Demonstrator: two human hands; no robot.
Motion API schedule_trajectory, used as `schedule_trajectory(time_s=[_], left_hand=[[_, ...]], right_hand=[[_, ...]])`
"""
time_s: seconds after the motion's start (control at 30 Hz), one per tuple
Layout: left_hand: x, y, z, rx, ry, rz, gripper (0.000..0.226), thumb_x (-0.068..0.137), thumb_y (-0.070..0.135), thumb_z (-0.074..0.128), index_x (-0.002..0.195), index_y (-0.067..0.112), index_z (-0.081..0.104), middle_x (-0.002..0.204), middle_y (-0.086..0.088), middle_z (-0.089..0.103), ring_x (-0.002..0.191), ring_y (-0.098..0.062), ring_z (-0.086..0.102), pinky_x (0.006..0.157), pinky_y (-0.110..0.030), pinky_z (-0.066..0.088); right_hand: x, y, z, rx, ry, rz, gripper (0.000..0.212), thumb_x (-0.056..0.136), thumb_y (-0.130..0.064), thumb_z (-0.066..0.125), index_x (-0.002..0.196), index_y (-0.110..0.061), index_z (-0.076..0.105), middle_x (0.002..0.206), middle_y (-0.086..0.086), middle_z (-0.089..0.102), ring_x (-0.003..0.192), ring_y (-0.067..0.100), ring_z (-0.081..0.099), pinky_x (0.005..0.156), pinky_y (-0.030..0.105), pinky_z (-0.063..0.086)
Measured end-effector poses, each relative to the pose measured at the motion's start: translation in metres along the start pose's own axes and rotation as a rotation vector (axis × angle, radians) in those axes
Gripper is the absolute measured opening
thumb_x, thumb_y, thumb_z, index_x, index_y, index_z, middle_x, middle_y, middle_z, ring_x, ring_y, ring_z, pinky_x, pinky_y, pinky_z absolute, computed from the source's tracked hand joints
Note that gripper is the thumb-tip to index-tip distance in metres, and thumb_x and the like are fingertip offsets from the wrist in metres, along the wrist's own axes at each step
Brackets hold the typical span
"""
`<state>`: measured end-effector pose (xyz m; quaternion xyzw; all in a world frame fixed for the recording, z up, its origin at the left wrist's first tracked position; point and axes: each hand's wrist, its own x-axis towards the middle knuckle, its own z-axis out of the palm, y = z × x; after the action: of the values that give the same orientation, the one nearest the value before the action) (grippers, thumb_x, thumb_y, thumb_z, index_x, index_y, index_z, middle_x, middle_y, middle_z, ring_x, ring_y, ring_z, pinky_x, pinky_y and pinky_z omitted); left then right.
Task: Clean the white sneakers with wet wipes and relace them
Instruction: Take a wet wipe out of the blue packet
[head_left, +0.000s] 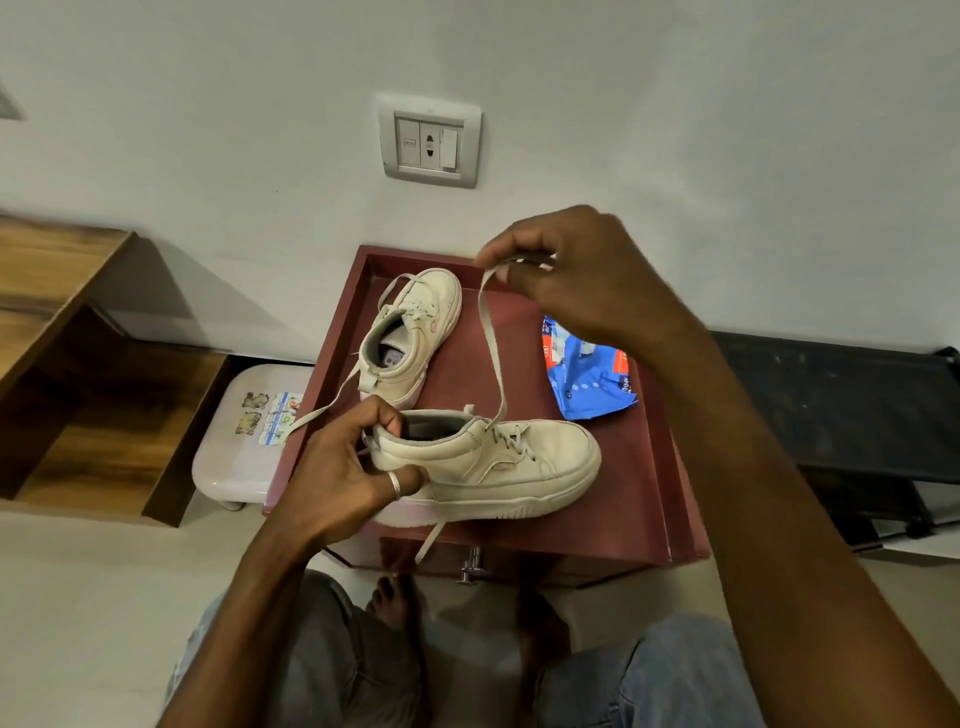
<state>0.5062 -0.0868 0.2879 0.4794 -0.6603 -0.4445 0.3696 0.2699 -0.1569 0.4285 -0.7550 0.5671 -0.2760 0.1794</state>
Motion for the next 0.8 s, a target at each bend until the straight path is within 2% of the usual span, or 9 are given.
schedule_trajectory(time_s=[0.1,0.17,0.23,0.27,0.33,0.43,0.5,0.63,0.8], left_hand=[[0.001,-0.001,-0.001,-0.02,0.0,-0.014,0.031,0.064,0.015,0.08,0.083,0.025,0.058,0.085,0.003,0.067,0.071,-0.01,0.064,0.062,-0.025,0.056],[0.002,-0.004,-0.003,-0.044,0.002,-0.036,0.031,0.063,0.019,0.08,0.085,0.021,0.059,0.082,-0.002,0.067,0.065,-0.016,0.063,0.054,-0.034,0.057],[0.002,-0.007,-0.006,-0.045,0.014,-0.053,0.033,0.062,0.024,0.08,0.087,0.018,0.059,0.08,-0.006,0.066,0.062,-0.026,0.062,0.052,-0.046,0.055],[0.002,-0.008,-0.006,-0.04,0.016,-0.063,0.035,0.062,0.026,0.079,0.088,0.017,0.059,0.079,-0.007,0.066,0.061,-0.029,0.061,0.052,-0.05,0.055],[0.003,-0.009,-0.006,-0.024,0.023,-0.09,0.035,0.061,0.028,0.08,0.088,0.019,0.059,0.077,-0.006,0.066,0.058,-0.027,0.06,0.053,-0.051,0.055],[0.008,-0.009,-0.002,0.019,0.055,-0.125,0.033,0.062,0.025,0.081,0.086,0.022,0.058,0.075,0.0,0.067,0.057,-0.016,0.059,0.054,-0.044,0.054],[0.013,-0.01,0.003,0.061,0.069,-0.143,0.031,0.062,0.025,0.08,0.084,0.022,0.058,0.075,0.004,0.067,0.059,-0.01,0.059,0.055,-0.038,0.053],[0.024,-0.009,0.009,0.07,0.082,-0.187,0.03,0.059,0.026,0.077,0.081,0.023,0.057,0.069,0.008,0.066,0.056,-0.005,0.055,0.054,-0.03,0.05],[0.036,-0.006,0.015,0.09,0.095,-0.19,0.034,0.058,0.026,0.075,0.081,0.017,0.052,0.077,-0.01,0.066,0.058,-0.01,0.054,0.053,-0.03,0.049]], right_hand=[[-0.001,0.012,0.036,0.089,-0.084,0.059,0.026,0.088,-0.004,0.061,0.1,-0.02,0.077,0.089,-0.014,0.071,0.07,-0.02,0.056,0.069,0.001,0.038],[-0.012,0.02,0.056,0.142,-0.171,0.089,0.028,0.09,-0.003,0.058,0.11,-0.015,0.074,0.103,-0.007,0.073,0.085,-0.01,0.062,0.079,0.01,0.045],[-0.025,0.029,0.069,0.13,-0.208,0.126,0.034,0.093,-0.006,0.058,0.124,-0.016,0.067,0.124,-0.006,0.067,0.11,-0.001,0.059,0.088,0.004,0.041],[-0.03,0.036,0.072,0.115,-0.183,0.148,0.036,0.094,-0.009,0.058,0.128,-0.018,0.064,0.129,-0.007,0.065,0.116,0.001,0.056,0.091,0.003,0.037],[-0.041,0.056,0.073,0.111,-0.058,0.224,0.033,0.094,-0.013,0.06,0.126,-0.02,0.066,0.127,-0.008,0.066,0.114,0.001,0.057,0.097,0.009,0.039],[-0.058,0.096,0.069,0.044,0.198,0.368,0.021,0.093,-0.013,0.061,0.11,-0.018,0.072,0.111,-0.006,0.072,0.098,0.001,0.063,0.079,0.001,0.04],[-0.067,0.12,0.067,-0.034,0.308,0.44,0.017,0.094,-0.011,0.059,0.106,-0.013,0.072,0.107,0.0,0.073,0.095,0.006,0.064,0.072,0.006,0.042],[-0.062,0.153,0.074,-0.12,0.385,0.497,0.019,0.095,-0.014,0.062,0.111,-0.009,0.071,0.109,0.006,0.073,0.099,0.017,0.067,0.078,0.025,0.051],[-0.038,0.186,0.09,-0.201,0.389,0.467,0.022,0.092,-0.012,0.065,0.114,-0.007,0.069,0.108,0.011,0.072,0.099,0.025,0.068,0.08,0.034,0.055]])
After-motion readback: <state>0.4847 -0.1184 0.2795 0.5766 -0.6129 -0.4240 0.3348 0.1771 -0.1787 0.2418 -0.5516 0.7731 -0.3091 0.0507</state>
